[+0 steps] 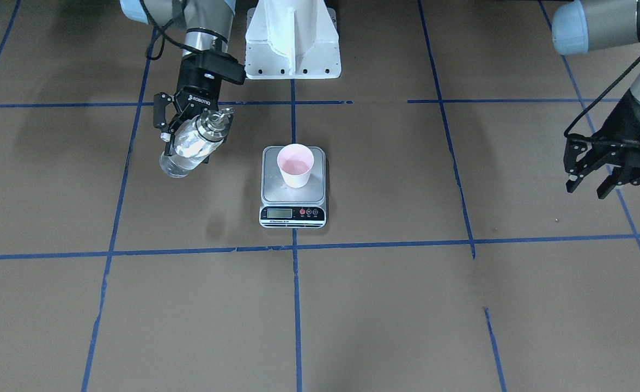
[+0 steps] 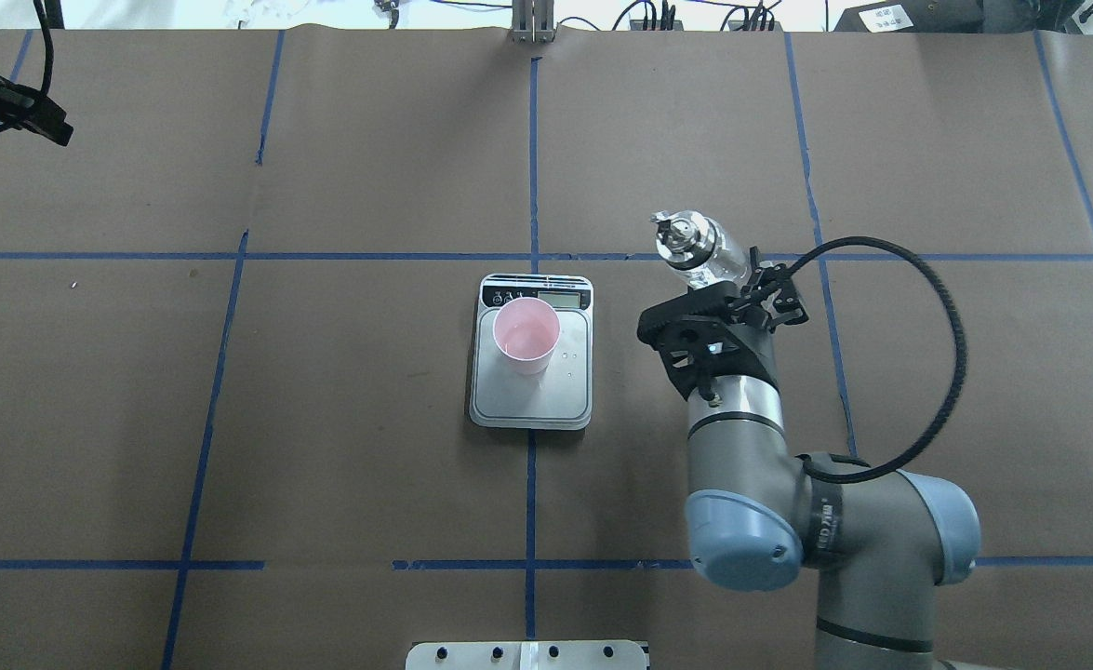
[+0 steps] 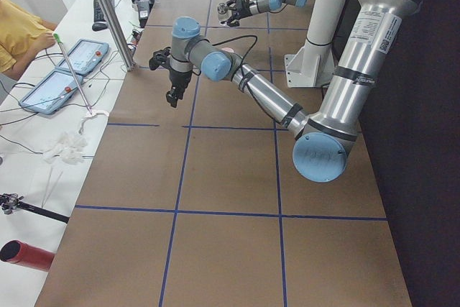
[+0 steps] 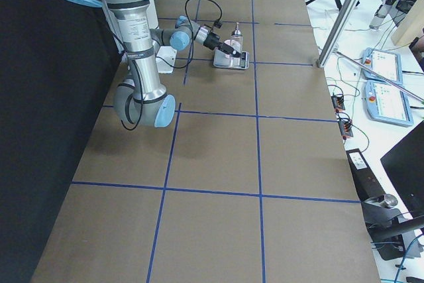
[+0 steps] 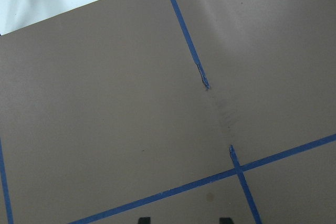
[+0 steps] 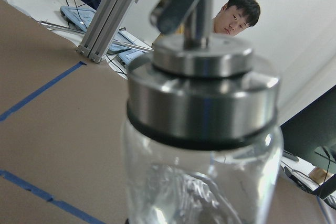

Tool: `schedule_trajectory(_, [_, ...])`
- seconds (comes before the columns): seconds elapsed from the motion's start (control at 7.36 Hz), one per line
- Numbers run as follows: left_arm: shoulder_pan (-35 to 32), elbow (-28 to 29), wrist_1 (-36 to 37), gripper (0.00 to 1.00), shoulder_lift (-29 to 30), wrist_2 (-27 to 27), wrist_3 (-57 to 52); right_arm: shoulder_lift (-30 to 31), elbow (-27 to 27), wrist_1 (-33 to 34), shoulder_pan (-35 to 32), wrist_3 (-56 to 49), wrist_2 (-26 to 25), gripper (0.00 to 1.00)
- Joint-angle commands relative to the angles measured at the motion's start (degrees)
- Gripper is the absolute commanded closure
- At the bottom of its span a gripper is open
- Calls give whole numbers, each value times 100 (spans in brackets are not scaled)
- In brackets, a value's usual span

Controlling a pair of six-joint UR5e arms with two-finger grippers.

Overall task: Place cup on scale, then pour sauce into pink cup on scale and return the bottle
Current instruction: 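Turn the bottle upright and carry it back with the right gripper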

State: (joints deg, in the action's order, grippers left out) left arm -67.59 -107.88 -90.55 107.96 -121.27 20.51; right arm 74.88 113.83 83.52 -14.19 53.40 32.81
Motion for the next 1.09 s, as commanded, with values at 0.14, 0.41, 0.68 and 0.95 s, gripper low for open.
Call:
schedule_trajectory(0.14, [0, 13, 2, 46, -3, 7, -3, 1044, -45, -2228, -137, 872, 250, 100])
schedule_trajectory(0.41, [0, -31, 2, 46, -3, -2, 32, 1317, -247, -2699, -155, 1756, 304, 100])
schedule_trajectory(0.68, [-8, -75, 11, 46, -3, 7, 50, 1459, -431, -2709, -163, 1823, 445, 100])
schedule_trajectory(0.95, [-9, -93, 11, 46, -3, 7, 59, 1529, -642, -2744, -155, 2058, 454, 100])
